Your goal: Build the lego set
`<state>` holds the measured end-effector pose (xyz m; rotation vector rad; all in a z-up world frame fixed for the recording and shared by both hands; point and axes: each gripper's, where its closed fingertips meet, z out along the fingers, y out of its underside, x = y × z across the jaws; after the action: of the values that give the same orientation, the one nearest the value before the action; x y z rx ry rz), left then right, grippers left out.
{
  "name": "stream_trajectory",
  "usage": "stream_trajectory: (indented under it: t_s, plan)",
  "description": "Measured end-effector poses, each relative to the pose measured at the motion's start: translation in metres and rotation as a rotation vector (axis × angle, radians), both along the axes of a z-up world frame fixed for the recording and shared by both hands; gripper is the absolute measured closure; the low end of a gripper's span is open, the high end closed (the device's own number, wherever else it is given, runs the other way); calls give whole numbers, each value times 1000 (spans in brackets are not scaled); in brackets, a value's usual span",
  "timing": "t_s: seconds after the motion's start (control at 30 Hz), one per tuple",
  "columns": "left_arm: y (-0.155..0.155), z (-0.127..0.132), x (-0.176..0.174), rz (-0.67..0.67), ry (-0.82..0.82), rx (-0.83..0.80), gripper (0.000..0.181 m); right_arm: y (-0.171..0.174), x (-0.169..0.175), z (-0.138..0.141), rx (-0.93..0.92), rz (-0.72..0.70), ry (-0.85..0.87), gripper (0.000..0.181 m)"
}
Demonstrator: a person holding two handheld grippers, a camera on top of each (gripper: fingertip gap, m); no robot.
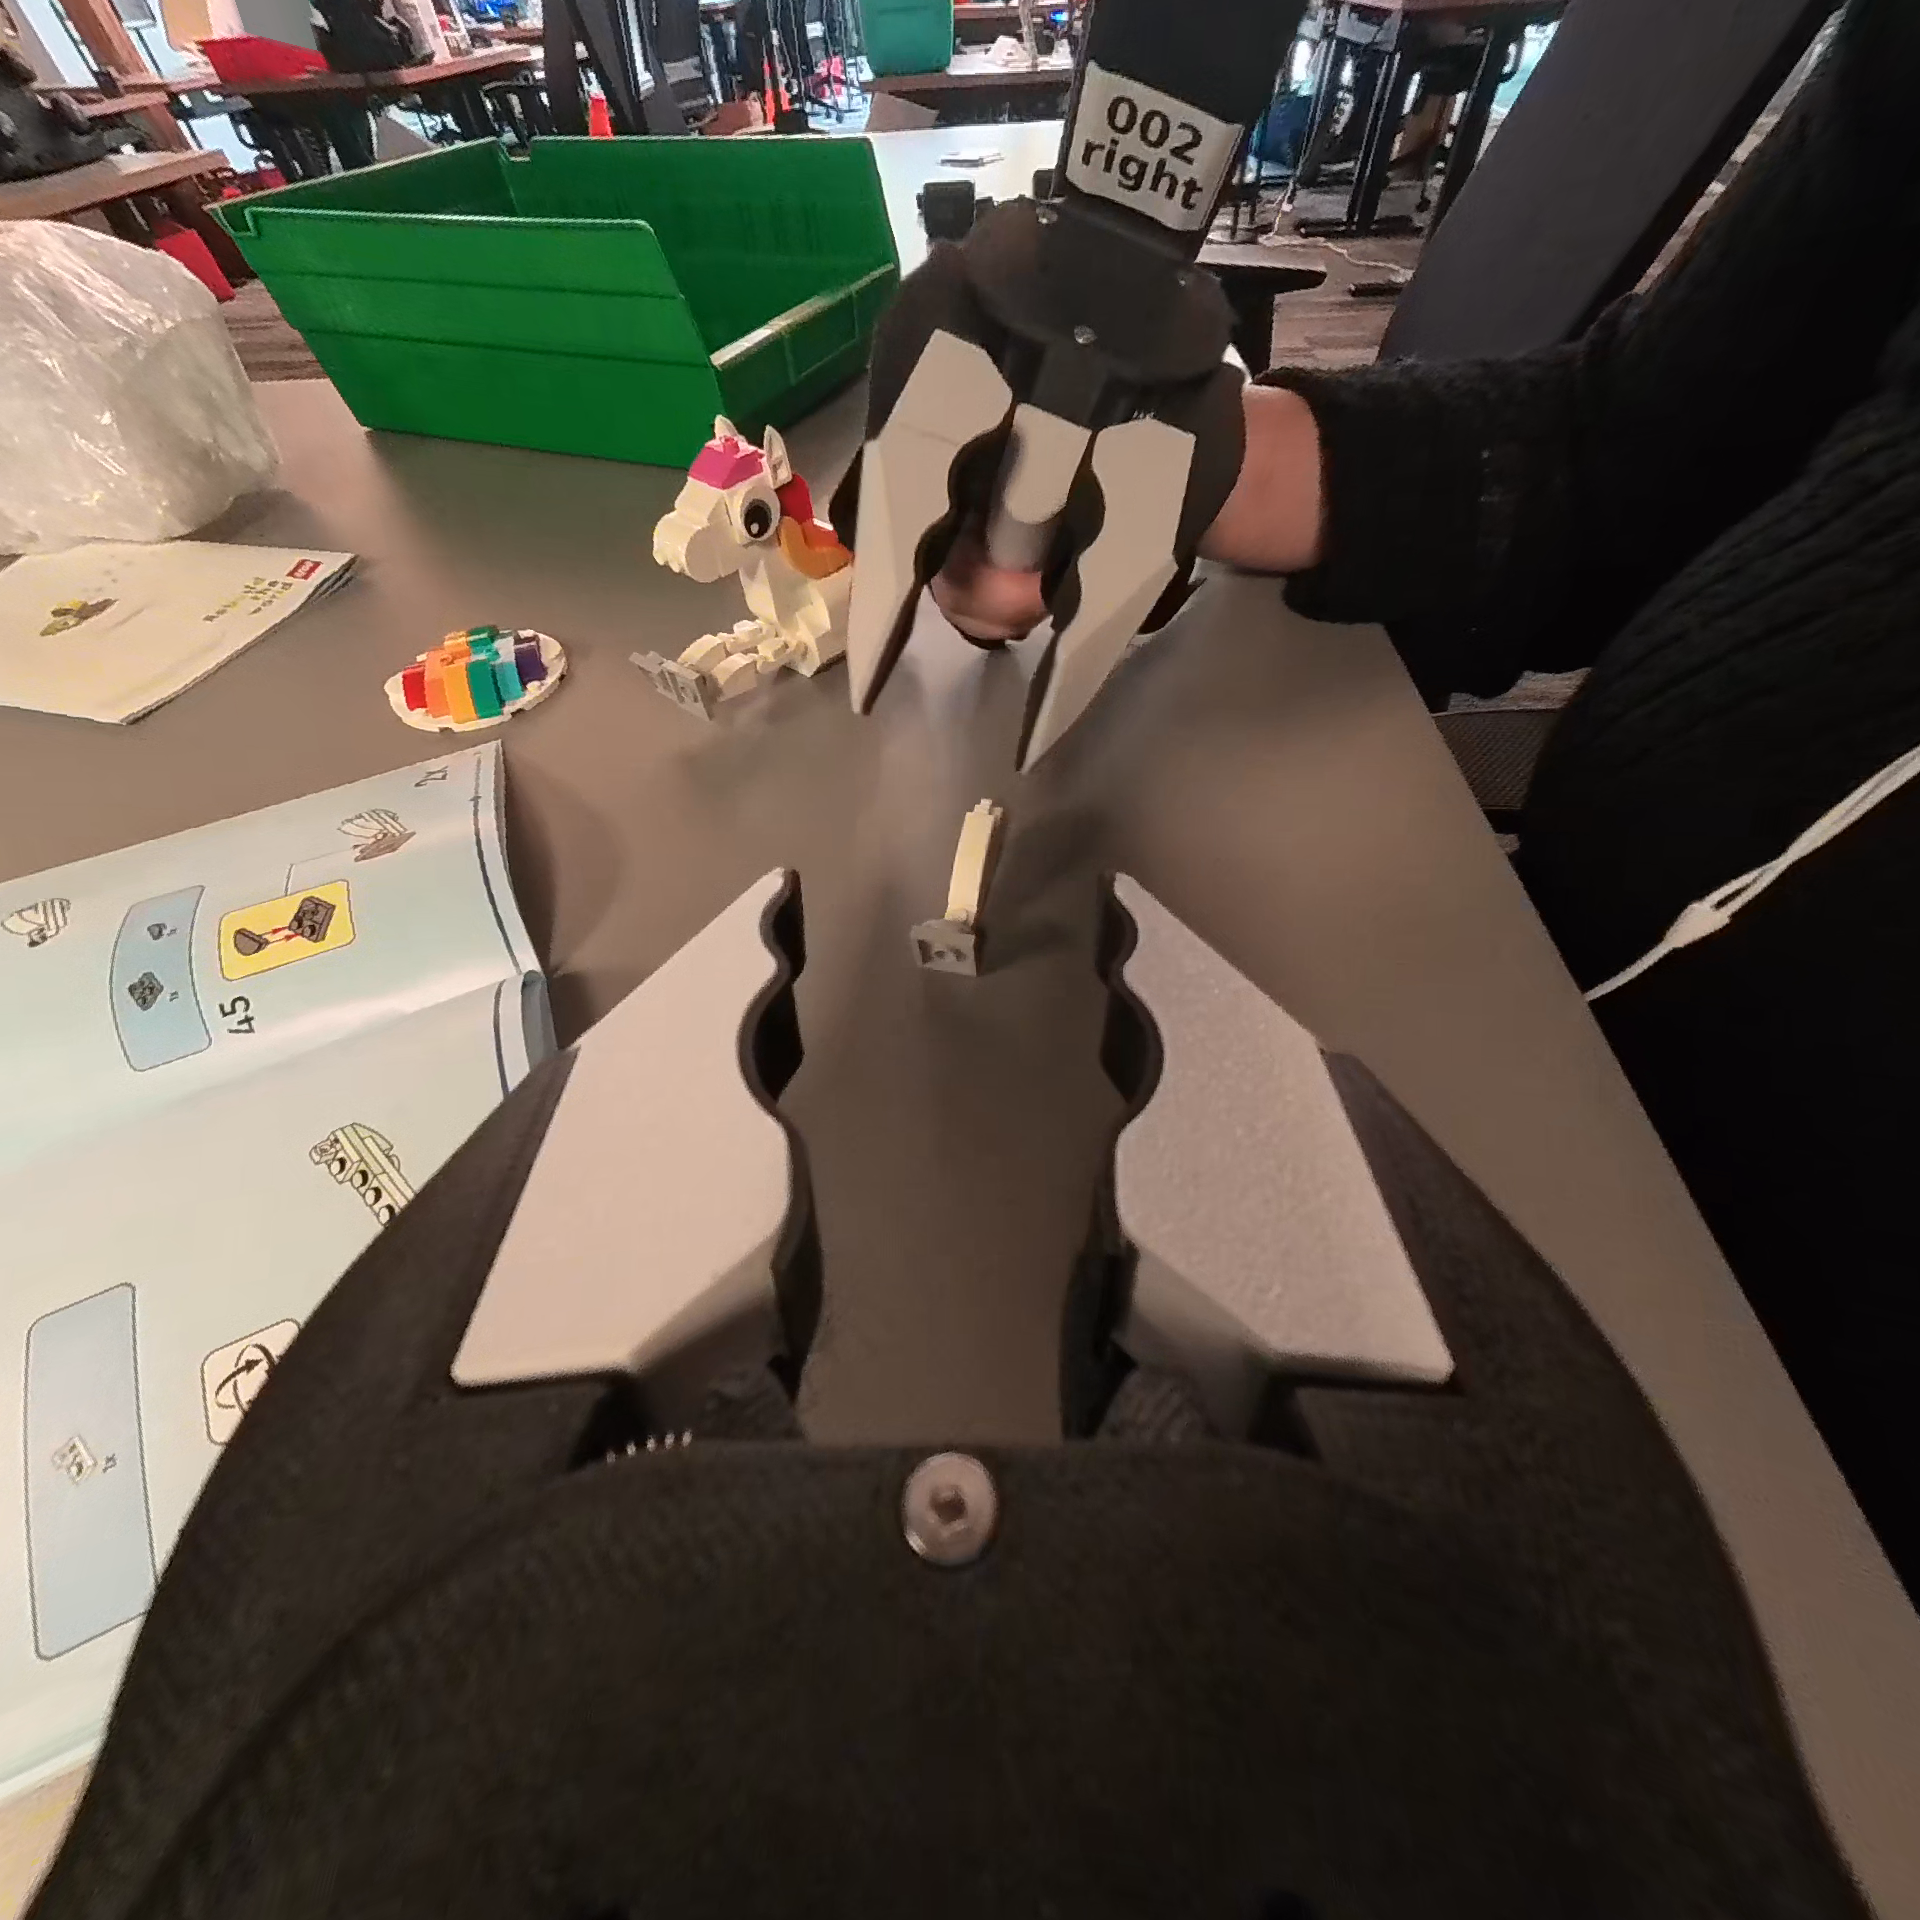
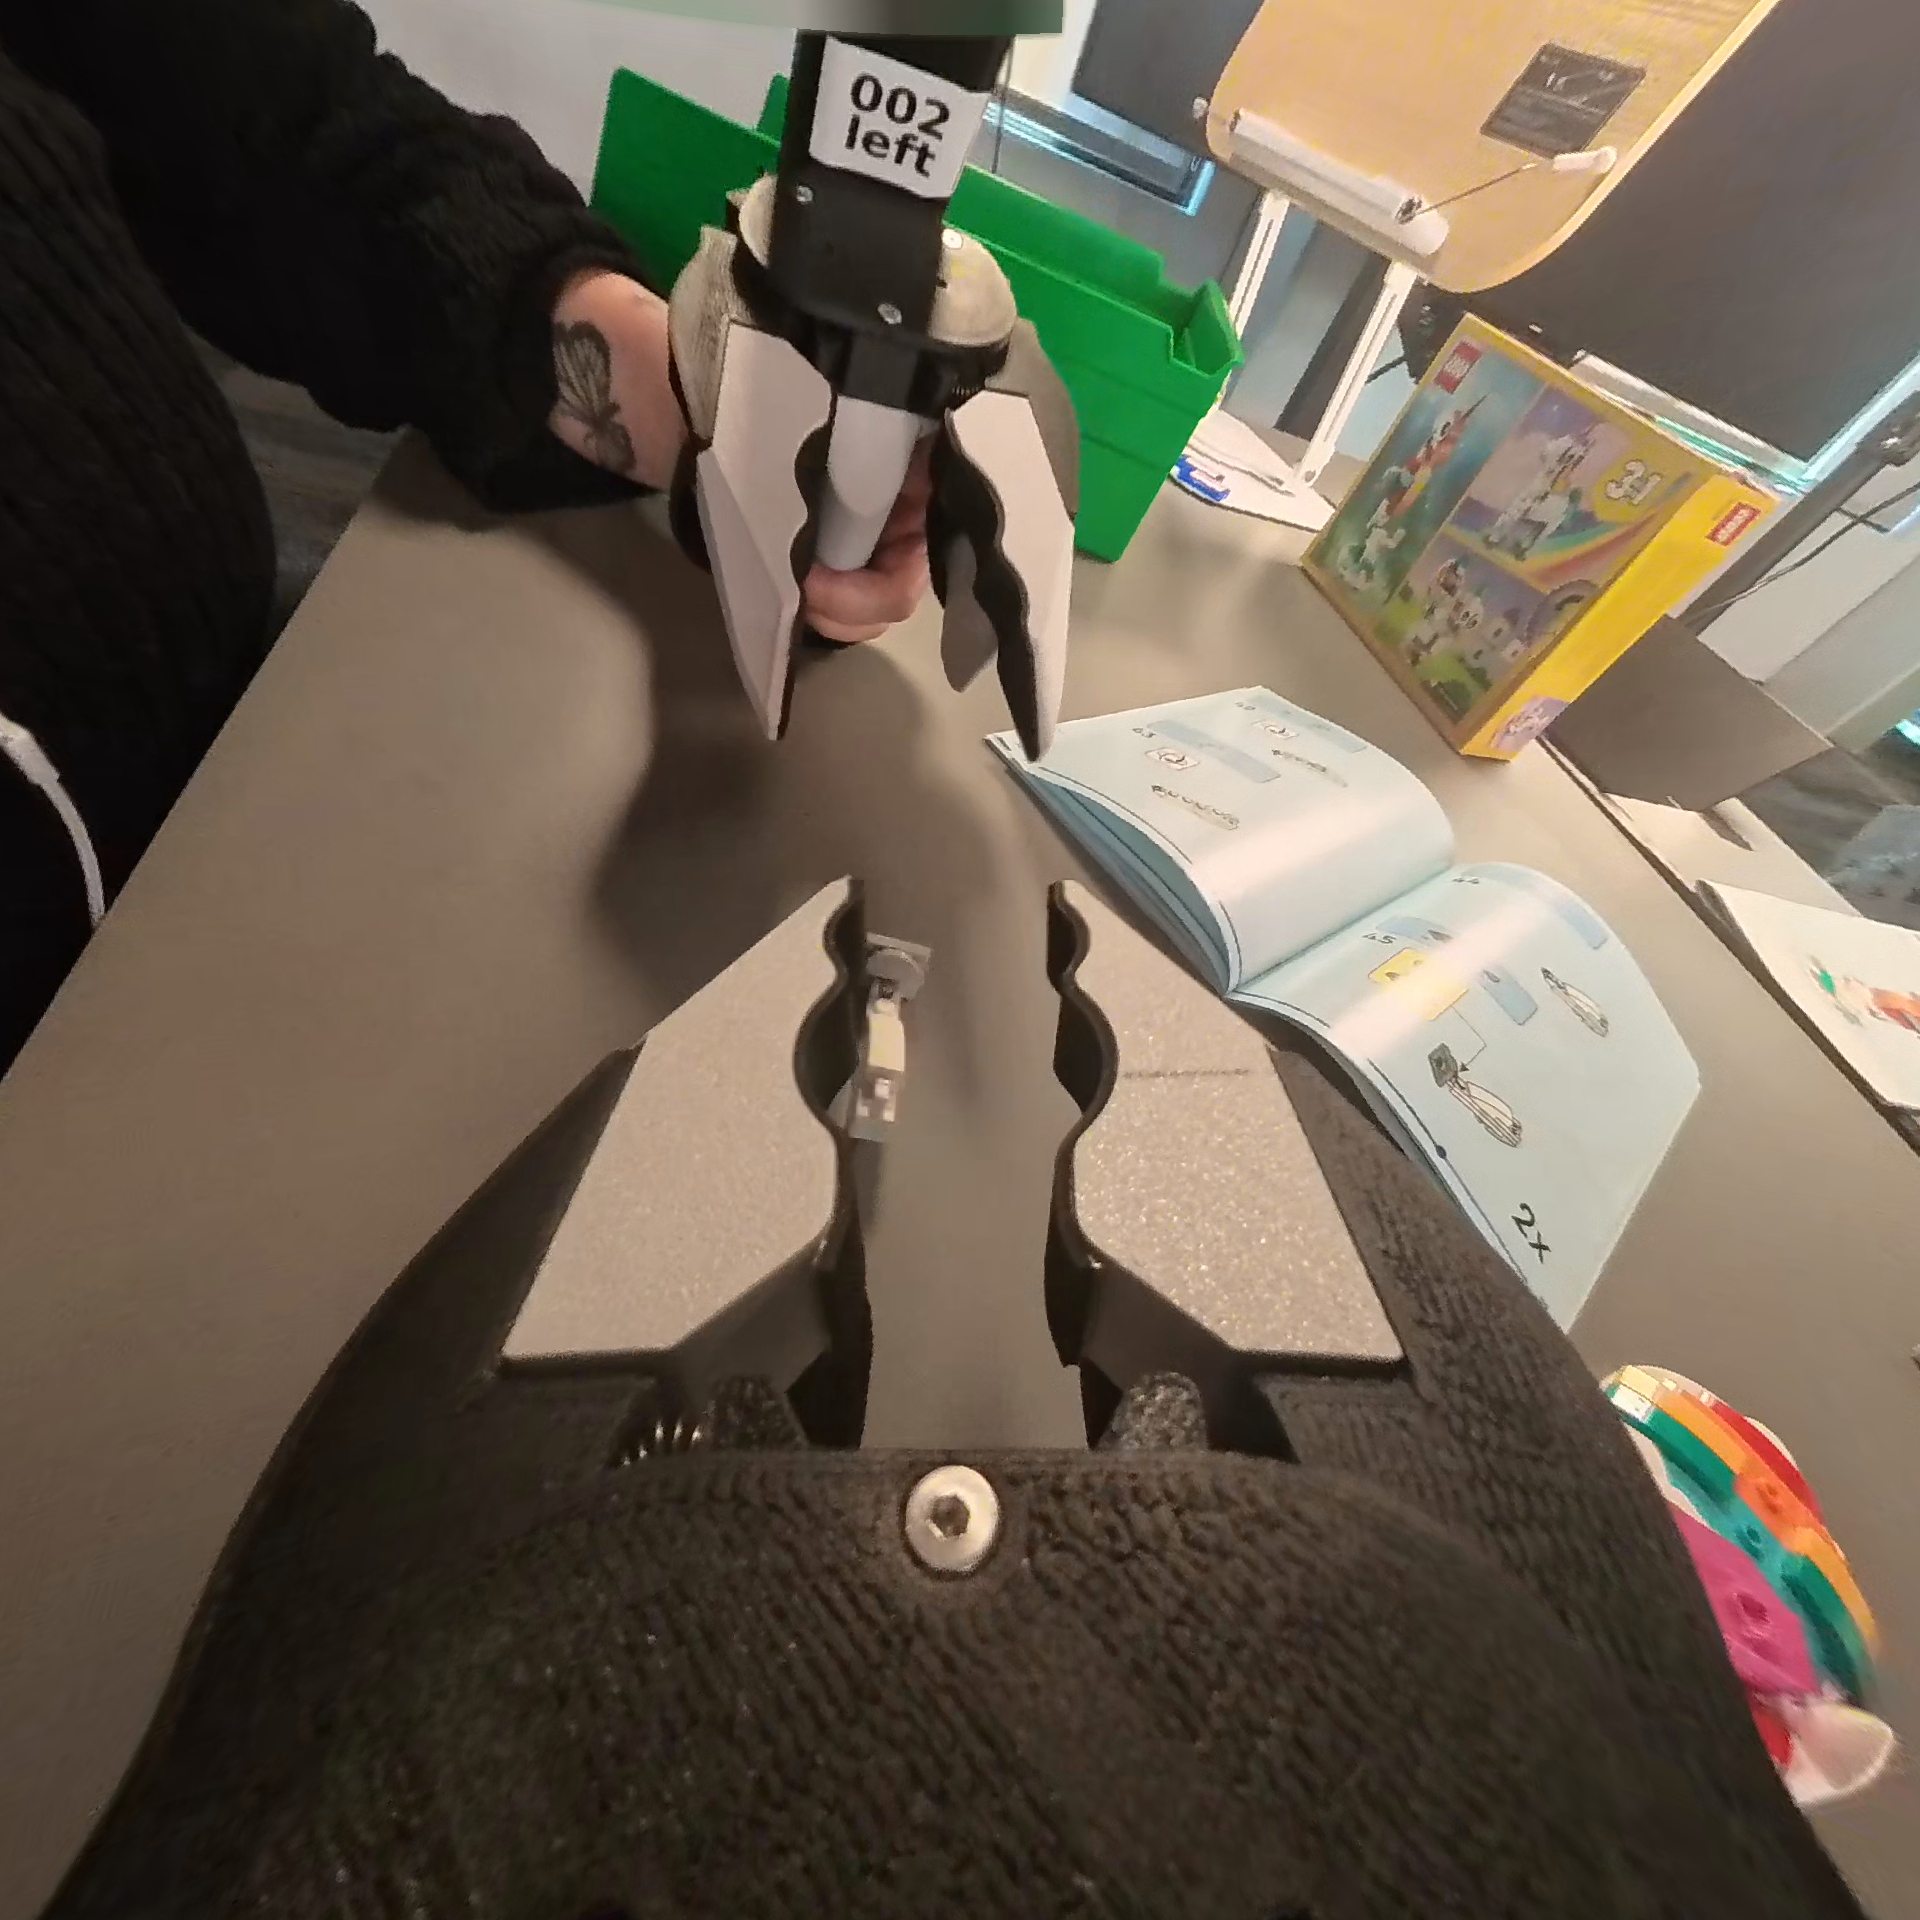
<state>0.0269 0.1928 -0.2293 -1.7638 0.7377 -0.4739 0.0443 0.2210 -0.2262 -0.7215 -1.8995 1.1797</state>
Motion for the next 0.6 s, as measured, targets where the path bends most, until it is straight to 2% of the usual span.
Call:
stream_trajectory:
  t_s: [0.3,0.37,0.47,0.53,0.6]
  plan:
    - [-3,-1,-1,-1,8,1,126,1,0,13,11,-22,91,151]
    - [-3,-1,0,0,12,4,126,-3,5,5,-31,22,-2,151]
    - [-3,-2,0,0,24,4,126,-6,17,-23,-73,63,-262,149]
    - [-4,-2,1,-1,29,6,126,-4,21,-31,-42,55,-309,150]
    - [-4,-3,1,0,32,6,126,-2,21,-35,-30,40,-328,162]
